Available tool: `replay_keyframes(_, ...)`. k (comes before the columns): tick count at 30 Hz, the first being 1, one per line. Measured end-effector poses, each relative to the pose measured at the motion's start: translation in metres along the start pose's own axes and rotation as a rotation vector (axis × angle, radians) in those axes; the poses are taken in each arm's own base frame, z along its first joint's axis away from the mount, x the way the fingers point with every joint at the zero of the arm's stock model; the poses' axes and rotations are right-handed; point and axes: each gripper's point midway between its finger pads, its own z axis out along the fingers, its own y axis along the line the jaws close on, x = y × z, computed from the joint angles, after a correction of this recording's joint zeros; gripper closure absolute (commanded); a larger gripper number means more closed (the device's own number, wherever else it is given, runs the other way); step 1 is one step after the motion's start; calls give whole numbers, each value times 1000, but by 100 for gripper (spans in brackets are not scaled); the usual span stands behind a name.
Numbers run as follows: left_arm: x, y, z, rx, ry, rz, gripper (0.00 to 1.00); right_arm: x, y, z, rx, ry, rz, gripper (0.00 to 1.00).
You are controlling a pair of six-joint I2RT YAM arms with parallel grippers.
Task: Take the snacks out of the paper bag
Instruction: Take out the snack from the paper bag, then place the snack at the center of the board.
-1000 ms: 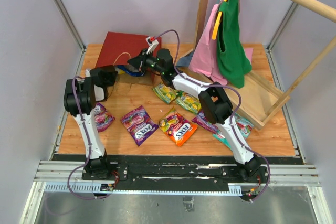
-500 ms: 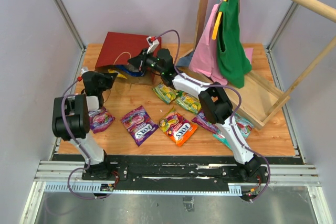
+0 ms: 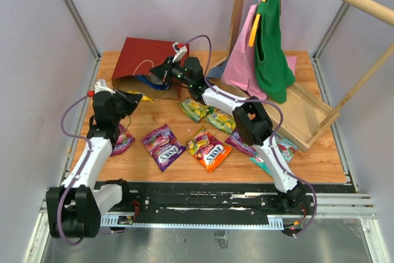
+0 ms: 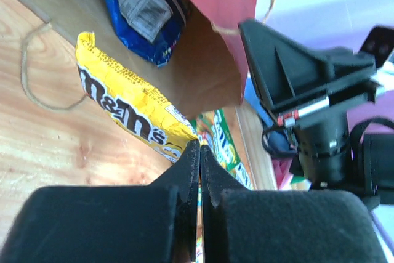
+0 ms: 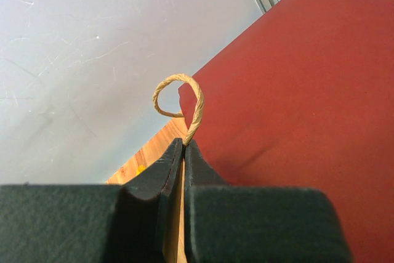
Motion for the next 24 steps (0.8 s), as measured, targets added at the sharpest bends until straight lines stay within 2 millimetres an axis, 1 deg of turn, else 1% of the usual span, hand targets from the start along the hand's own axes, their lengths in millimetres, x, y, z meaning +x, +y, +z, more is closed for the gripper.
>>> replay_keyframes(2,11,-4,-12,-1,34,31,100,0,0,0,-1,-2,-1,99)
replay_keyframes(4,19,-1,-19,-18,63,58,99,0,0,0,-1,-2,-1,99)
replay_keyframes(8,40,15,-30,-80,146,124,99,-1,0,0,2,-4,-1,99)
replay_keyframes(10,56,26,-33,-120,211,167,100,-1,0,0,3,-5,-1,99)
replay_keyframes(13,78,35,-36,-172,296,237,100,-1,0,0,3,-5,-1,99)
replay_keyframes(14,86,35,-36,-183,322,271,99,-1,-1,0,3,-5,-1,99)
replay_keyframes(16,101,28,-35,-184,365,345,99,0,-1,0,5,-4,0,99)
replay_keyframes(19,116,21,-31,-179,405,424,100,4,-4,-1,10,2,2,99)
replay_keyframes(21,125,26,-29,-201,424,470,100,7,-6,-2,15,8,2,99)
replay_keyframes(24,136,40,-28,-260,446,525,99,11,-8,-3,21,16,3,99)
